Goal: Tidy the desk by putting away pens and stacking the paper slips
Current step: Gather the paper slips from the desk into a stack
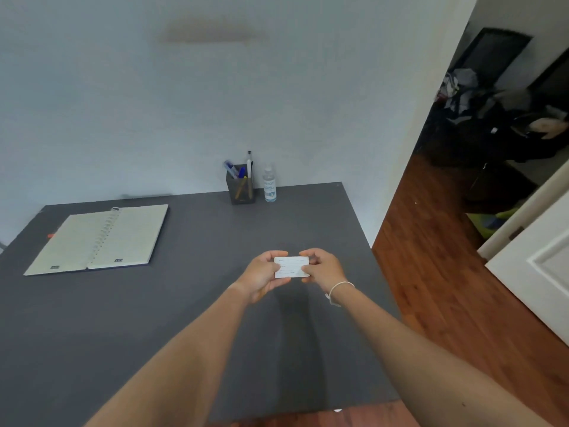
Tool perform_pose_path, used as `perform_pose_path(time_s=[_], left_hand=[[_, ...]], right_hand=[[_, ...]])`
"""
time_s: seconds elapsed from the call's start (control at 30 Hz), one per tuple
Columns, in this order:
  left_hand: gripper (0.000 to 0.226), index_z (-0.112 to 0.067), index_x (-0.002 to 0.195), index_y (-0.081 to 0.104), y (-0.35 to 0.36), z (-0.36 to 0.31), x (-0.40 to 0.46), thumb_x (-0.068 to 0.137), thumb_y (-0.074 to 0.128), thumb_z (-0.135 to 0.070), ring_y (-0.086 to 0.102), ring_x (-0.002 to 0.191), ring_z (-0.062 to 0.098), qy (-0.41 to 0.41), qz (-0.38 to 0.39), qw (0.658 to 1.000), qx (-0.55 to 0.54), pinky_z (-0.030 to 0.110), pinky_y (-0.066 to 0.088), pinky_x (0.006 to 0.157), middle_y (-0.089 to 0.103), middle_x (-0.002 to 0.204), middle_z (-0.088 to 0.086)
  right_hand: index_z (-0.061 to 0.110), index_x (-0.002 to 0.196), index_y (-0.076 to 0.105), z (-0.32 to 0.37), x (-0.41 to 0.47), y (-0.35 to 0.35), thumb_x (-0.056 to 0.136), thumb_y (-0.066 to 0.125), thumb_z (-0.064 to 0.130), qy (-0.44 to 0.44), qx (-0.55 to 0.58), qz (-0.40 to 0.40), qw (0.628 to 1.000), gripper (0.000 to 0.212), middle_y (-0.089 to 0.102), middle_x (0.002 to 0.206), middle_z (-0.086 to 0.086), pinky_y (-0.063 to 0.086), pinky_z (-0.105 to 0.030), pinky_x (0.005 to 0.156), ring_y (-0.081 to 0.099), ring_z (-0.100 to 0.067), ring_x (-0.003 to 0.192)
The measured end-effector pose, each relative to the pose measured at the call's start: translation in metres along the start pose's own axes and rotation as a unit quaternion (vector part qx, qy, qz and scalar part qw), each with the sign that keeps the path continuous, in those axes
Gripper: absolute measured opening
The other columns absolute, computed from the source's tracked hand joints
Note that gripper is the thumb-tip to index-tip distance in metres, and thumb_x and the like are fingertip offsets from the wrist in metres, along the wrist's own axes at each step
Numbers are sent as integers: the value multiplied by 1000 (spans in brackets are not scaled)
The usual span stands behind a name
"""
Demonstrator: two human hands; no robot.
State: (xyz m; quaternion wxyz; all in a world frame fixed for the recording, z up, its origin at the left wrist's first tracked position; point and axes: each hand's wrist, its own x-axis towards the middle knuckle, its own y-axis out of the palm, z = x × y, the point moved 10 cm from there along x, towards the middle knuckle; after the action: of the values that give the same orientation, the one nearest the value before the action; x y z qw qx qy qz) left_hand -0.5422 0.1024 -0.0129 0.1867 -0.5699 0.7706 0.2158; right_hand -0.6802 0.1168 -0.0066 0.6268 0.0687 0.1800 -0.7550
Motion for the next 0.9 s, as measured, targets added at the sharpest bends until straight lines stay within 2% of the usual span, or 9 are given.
perform_pose_path(time_s=[0.13, 0.27, 0.43, 0.57, 0.67, 0.73, 0.8, 0.9], left_hand=[[35, -11, 114, 50, 16, -10, 27, 91, 31, 8, 56, 108, 27, -6, 25, 999, 25, 34, 48, 92, 53, 118, 14], [35, -11, 114, 51, 36, -18, 58, 91, 32, 8, 56, 110, 27, -21, 64, 996, 57, 34, 48, 92, 52, 121, 15], [40, -14, 119, 51, 62, -31, 96, 90, 33, 6, 58, 107, 25, -17, 102, 989, 108, 34, 49, 91, 54, 126, 13], [44, -15, 126, 50, 83, -28, 123, 89, 35, 2, 58, 114, 25, -18, 101, 985, 136, 32, 51, 86, 53, 133, 11], [42, -15, 129, 49, 104, -30, 140, 89, 42, -6, 59, 115, 23, -11, 97, 983, 153, 30, 51, 84, 59, 128, 9], [43, -16, 131, 47, 116, -36, 149, 88, 45, -10, 62, 108, 22, 1, 80, 984, 157, 32, 51, 88, 65, 118, 9], [45, -17, 133, 46, 125, -42, 159, 88, 41, -9, 60, 98, 20, 29, 52, 979, 193, 35, 48, 93, 67, 111, 7], [46, -19, 131, 49, 138, -47, 174, 88, 38, -6, 59, 103, 25, 92, 22, 949, 302, 30, 45, 91, 64, 121, 5]], right_hand=[[1, 110, 61, 1, 15, -19, 82, 47, -15, 12, 21, -41, 999, 35, 56, 84, -7, 51, -11, 46, 58, -23, 79], [4, 109, 62, -3, 31, -42, 83, 50, -14, 29, 26, -90, 995, 34, 55, 78, -2, 49, -10, 44, 58, -24, 79], [7, 110, 62, -12, 52, -73, 85, 50, -12, 46, 54, -143, 987, 33, 53, 76, 6, 55, -14, 53, 59, -21, 84], [12, 106, 61, -28, 66, -96, 85, 50, -11, 58, 79, -170, 981, 32, 54, 76, 8, 57, -25, 66, 60, -19, 84], [10, 108, 61, -41, 82, -119, 84, 49, -11, 67, 101, -185, 975, 34, 59, 85, 0, 57, -25, 67, 61, -21, 84], [11, 105, 61, -48, 95, -139, 83, 50, -11, 70, 104, -199, 972, 34, 61, 98, -11, 58, -25, 65, 63, -20, 80], [18, 97, 61, -56, 111, -158, 81, 51, -10, 72, 105, -203, 971, 34, 61, 108, -21, 59, -31, 69, 64, -22, 79], [17, 99, 60, -64, 131, -186, 82, 51, -9, 79, 121, -209, 967, 32, 58, 117, -26, 56, -22, 59, 64, -29, 92]])
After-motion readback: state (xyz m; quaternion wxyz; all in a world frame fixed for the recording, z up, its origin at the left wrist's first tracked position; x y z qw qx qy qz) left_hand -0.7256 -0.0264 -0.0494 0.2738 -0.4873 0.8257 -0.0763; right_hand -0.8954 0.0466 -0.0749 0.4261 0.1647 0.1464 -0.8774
